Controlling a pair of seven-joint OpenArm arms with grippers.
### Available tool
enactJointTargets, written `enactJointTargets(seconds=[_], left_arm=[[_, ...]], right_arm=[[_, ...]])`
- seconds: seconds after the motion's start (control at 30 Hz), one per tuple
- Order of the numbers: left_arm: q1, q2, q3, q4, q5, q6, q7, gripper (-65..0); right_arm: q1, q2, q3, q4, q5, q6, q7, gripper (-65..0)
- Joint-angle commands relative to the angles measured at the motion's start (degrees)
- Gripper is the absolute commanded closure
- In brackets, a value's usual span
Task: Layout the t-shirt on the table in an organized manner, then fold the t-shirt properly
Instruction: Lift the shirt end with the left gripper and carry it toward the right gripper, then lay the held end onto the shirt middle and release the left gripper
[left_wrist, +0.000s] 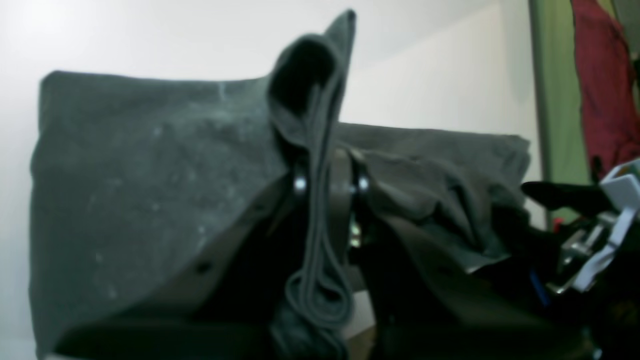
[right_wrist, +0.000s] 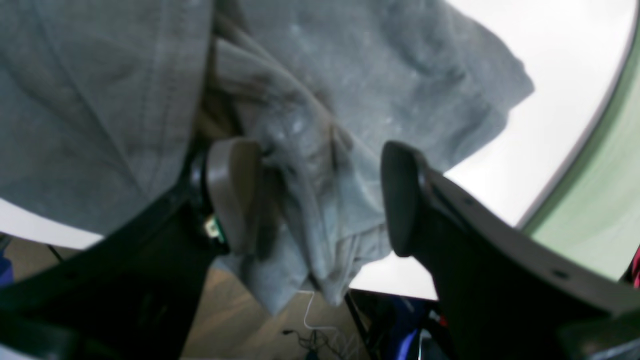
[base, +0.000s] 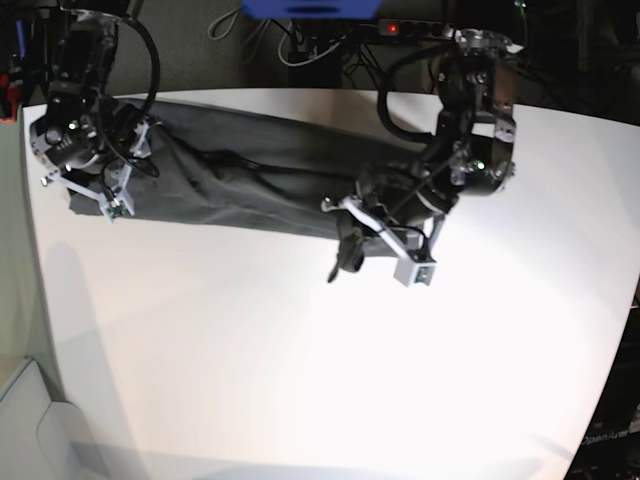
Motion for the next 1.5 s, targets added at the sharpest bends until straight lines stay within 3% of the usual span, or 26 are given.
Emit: enactJointTargets(seconds=[0.0, 0.2, 0.4, 0.7, 1.0, 1.47], left_arm=[[-0.67, 0.52, 1.53, 0.93, 0.85, 0.61, -0.64, 0.0], [-0.50, 0.78, 8.13, 0.75, 7.18, 1.14, -4.25, 0.0], [-0.76, 1.05, 8.83, -4.61, 6.56, 1.05, -4.77, 0.0], [-2.26, 5.18, 9.01, -6.19, 7.00, 0.96, -6.88, 0.0], [-3.75, 5.18, 13.93, -10.41, 7.00, 1.05, -7.41, 0.0], [-4.54, 6.68, 14.46, -10.94, 6.74, 0.78, -7.50, -2.1]], right_arm=[[0.55, 0.62, 0.24, 0.95, 0.02, -0.07, 0.43, -38.1], [0.55, 0.62, -0.02, 0.95, 0.02, -0.07, 0.51, -38.1], [0.55, 0.62, -0.02, 0.95, 0.02, -0.07, 0.51, -38.1], [0.55, 0.62, -0.02, 0.95, 0.02, -0.07, 0.69, -38.1], [0.55, 0.62, -0.02, 0.95, 0.02, -0.07, 0.78, -38.1], [0.55, 0.62, -0.02, 0.95, 0.02, -0.07, 0.87, -38.1]])
